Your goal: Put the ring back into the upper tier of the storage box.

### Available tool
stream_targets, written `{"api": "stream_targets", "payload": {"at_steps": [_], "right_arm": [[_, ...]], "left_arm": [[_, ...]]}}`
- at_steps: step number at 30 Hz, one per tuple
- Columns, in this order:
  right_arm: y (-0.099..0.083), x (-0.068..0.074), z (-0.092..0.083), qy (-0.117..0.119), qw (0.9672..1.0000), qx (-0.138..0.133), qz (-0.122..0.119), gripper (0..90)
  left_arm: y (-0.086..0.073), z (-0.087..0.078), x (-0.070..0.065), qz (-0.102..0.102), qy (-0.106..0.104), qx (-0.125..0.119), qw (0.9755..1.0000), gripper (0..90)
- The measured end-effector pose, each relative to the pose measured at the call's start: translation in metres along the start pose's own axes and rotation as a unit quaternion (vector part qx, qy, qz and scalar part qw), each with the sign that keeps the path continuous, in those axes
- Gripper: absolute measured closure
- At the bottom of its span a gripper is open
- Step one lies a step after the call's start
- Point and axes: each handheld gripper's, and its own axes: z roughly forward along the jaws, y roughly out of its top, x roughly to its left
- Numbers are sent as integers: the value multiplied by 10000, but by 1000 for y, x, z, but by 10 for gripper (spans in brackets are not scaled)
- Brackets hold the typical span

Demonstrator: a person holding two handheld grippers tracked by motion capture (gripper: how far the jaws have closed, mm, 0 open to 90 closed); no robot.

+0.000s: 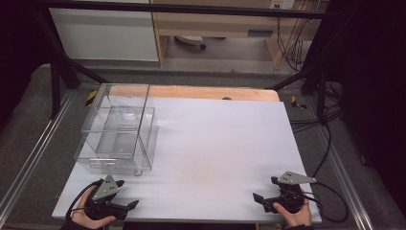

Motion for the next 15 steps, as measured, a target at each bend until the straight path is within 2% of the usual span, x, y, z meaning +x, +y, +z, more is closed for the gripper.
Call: {"api": "stream_targets", "payload": {"at_steps": [5,8,12,15], "right_arm": [[0,0,0,1,10000,3,-1,6],[0,0,0,8,10000,8,-2,6],[0,0,0,5,10000,10,-11,6],[0,0,0,9,10000,9,-5,6]], "left_arm": [[12,13,-9,286,-19,160,9995,198],[19,18,-13,528,110,162,9984,256],[25,23,-17,631,216,80,9977,285],[25,26,-18,790,335,155,9962,296]]}}
